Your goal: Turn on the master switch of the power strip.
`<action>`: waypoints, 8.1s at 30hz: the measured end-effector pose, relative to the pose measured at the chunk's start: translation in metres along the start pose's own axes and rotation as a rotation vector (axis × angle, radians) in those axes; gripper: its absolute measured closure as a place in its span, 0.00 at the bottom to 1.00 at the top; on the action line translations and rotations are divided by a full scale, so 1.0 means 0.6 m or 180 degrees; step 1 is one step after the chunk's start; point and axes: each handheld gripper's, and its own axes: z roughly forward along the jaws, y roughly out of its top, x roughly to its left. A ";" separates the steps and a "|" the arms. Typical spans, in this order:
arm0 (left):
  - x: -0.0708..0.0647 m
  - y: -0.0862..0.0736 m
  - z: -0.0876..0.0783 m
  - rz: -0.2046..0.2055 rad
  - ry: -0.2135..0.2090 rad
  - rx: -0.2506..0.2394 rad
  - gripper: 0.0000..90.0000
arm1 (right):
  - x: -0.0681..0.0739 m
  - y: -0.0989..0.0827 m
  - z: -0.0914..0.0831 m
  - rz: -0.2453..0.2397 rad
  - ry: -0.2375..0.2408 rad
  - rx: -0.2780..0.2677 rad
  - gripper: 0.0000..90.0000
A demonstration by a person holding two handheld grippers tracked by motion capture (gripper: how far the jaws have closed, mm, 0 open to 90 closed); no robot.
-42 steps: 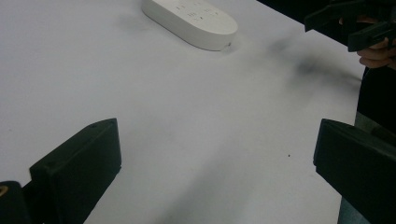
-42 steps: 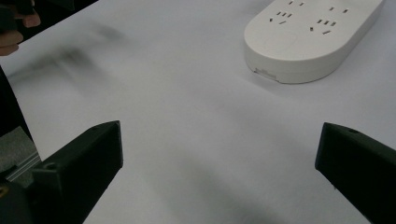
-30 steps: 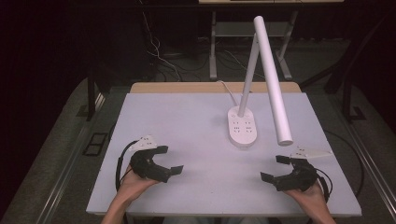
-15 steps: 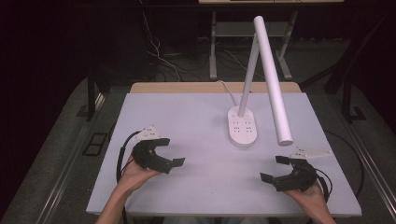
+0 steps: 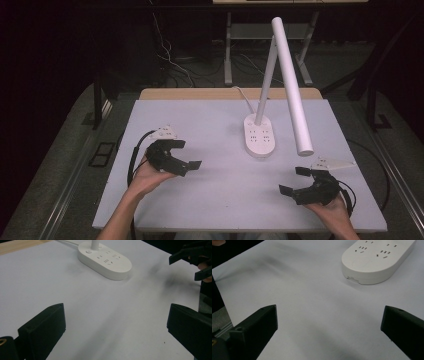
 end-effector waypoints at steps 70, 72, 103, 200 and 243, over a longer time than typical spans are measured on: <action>0.060 0.183 0.130 0.0292 0.0000 0.0363 0.03 | -0.005 0.001 -0.005 -0.0032 0.0009 -0.0035 0.00; 0.063 0.189 0.134 0.0314 0.0010 0.0374 0.04 | -0.005 0.001 -0.006 -0.0031 0.0009 -0.0035 0.00; 0.098 0.217 0.238 -0.0002 -0.0026 0.0464 0.18 | -0.009 -0.002 -0.009 -0.0028 0.0000 -0.0042 0.00; 0.103 0.162 0.415 -0.0789 -0.0019 0.0178 1.00 | -0.006 0.000 -0.009 -0.0077 0.0053 -0.0007 0.01; 0.087 0.162 0.406 -0.0433 0.0268 0.0287 1.00 | -0.008 -0.002 -0.010 -0.0048 0.0045 -0.0009 0.01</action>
